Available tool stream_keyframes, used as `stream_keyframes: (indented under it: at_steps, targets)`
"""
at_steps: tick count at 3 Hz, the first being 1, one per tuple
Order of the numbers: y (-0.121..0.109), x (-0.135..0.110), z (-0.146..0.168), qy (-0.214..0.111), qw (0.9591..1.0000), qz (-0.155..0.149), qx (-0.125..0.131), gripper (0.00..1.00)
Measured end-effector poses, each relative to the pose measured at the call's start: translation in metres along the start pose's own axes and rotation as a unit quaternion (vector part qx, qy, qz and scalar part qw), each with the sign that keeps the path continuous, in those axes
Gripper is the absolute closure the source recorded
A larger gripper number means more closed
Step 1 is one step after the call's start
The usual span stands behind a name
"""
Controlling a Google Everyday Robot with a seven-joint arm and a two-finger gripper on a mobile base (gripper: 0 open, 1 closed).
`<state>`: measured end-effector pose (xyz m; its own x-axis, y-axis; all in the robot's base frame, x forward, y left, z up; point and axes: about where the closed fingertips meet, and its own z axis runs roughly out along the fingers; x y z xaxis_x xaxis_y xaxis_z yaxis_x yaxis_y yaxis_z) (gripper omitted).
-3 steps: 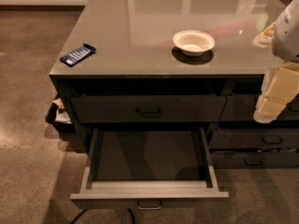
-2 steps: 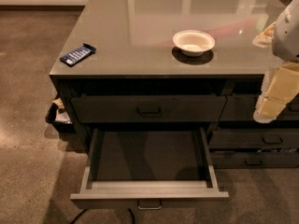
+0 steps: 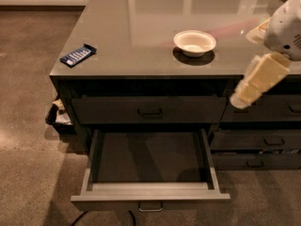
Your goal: Place rxbar blueberry into middle drawer
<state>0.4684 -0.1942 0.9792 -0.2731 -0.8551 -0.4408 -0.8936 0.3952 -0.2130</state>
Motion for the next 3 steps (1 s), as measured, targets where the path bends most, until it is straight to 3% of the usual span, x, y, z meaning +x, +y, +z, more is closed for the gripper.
stream_keyframes:
  at_steps: [1,2,3]
  targets:
    - [-0.012,-0.040,0.017,-0.066,0.9968,0.044,0.016,0.00]
    - [-0.029,-0.098,0.031,-0.120,0.9892,0.064,0.055,0.00]
    - [-0.029,-0.098,0.031,-0.120,0.9892,0.064,0.055,0.00]
